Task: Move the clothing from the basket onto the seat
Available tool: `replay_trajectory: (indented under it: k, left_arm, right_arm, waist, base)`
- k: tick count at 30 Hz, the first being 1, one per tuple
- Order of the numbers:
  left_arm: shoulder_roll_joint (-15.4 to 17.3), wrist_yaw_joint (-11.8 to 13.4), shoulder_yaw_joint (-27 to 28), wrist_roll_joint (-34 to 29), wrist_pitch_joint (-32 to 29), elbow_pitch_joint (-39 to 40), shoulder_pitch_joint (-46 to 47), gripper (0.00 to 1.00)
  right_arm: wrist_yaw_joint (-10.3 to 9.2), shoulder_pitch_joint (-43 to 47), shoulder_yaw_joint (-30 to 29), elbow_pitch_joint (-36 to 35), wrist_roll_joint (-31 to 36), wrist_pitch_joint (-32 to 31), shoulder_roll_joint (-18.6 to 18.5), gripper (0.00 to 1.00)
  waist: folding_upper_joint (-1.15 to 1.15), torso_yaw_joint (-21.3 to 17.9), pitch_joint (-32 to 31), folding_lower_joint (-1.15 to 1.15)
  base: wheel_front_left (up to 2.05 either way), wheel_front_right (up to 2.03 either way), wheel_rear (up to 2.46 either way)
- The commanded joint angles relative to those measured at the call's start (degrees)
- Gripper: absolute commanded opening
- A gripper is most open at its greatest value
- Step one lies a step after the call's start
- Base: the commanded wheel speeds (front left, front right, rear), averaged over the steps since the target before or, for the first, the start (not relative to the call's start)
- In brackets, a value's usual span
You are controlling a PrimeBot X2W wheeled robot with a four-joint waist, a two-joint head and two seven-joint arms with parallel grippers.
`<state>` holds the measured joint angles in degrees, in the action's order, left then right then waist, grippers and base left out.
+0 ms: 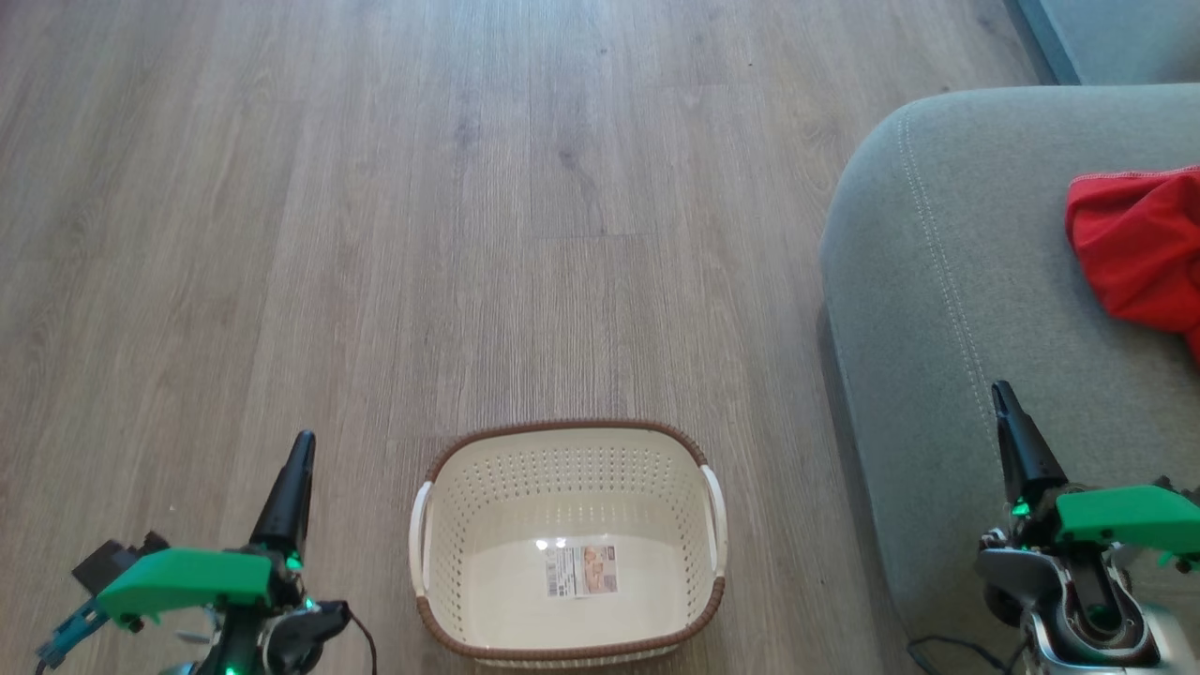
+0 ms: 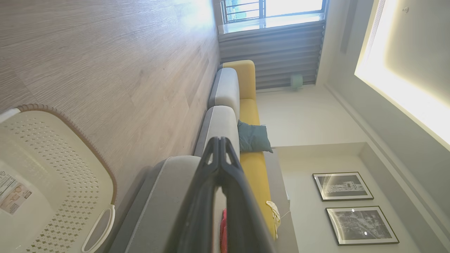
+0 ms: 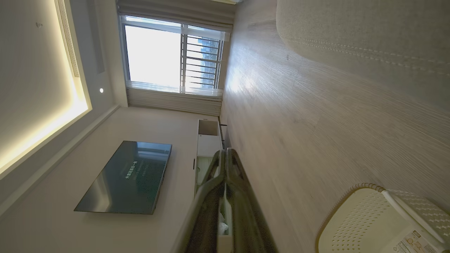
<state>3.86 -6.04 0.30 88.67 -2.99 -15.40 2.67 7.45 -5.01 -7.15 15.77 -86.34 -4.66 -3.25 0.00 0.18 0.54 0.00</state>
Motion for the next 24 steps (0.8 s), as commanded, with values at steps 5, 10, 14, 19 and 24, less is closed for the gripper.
replay_trajectory:
  k: [5, 10, 14, 19, 24]
  left_arm:
    - [0.7, -1.2, 3.4, 3.9, -1.2, 1.5, 3.3, 0.00]
    - [0.7, -1.4, 3.9, 5.4, -1.7, 1.5, 3.3, 0.00]
    - [0.6, -1.4, 4.0, 5.3, -1.7, 1.5, 3.3, 0.00]
    - [0.5, -1.4, 4.2, 5.2, -1.8, 1.4, 3.3, 0.00]
    - [0.4, -1.4, 4.3, 5.1, -1.9, 1.4, 3.4, 0.00]
  right_arm:
    - [0.03, -1.2, 0.7, -1.8, -4.2, -1.4, 0.3, 0.00]
    - [0.03, -1.2, 0.6, -1.7, -5.8, -1.9, 0.4, 0.00]
    - [0.03, -1.2, 0.6, -1.7, -5.8, -1.9, 0.4, 0.00]
    - [0.03, -1.2, 0.6, -1.7, -5.8, -1.9, 0.4, 0.00]
    - [0.03, -1.2, 0.6, -1.7, -5.8, -1.9, 0.4, 0.00]
  waist:
    - [0.00, -0.1, -0.2, 0.00]
    - [0.00, -0.2, -0.4, 0.00]
    - [0.00, -0.2, -0.4, 0.00]
    - [0.00, -0.2, -0.4, 0.00]
    - [0.00, -0.2, -0.4, 0.00]
  base:
    - [0.00, 0.00, 0.00]
    - [0.00, 0.00, 0.00]
    - [0.00, 0.00, 0.00]
    - [0.00, 0.00, 0.00]
    - [0.00, 0.00, 0.00]
